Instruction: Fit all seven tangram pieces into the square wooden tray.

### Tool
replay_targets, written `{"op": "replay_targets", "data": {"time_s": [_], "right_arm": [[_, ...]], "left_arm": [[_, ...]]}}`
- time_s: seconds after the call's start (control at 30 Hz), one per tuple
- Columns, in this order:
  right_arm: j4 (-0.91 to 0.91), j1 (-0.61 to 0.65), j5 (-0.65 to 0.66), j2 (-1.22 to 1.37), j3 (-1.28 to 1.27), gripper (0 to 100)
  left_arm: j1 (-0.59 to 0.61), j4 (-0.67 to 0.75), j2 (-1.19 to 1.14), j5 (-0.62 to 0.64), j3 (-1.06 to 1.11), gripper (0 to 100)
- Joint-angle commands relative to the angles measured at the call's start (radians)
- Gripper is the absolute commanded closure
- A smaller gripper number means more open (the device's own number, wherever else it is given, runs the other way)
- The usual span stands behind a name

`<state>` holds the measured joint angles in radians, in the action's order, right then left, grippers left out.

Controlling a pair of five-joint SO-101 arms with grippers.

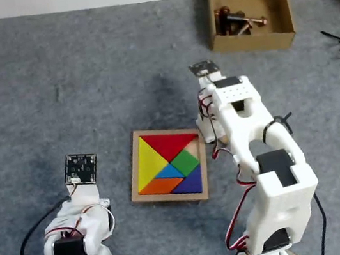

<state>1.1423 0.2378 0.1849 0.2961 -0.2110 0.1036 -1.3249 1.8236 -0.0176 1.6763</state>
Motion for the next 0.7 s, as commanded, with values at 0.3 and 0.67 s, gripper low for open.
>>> {"op": "replay_targets", "data": {"time_s": [0.3, 0.67], "right_arm": [[0.045, 0.053, -0.037, -0.004, 0.068, 83.0], [0.036, 0.058, -0.037, -0.001, 0.064, 77.4]], "left_arm": [[-0.012, -0.003, 0.01, 0.002, 0.018, 99], [-0.012, -0.003, 0.01, 0.002, 0.018, 99]]}}
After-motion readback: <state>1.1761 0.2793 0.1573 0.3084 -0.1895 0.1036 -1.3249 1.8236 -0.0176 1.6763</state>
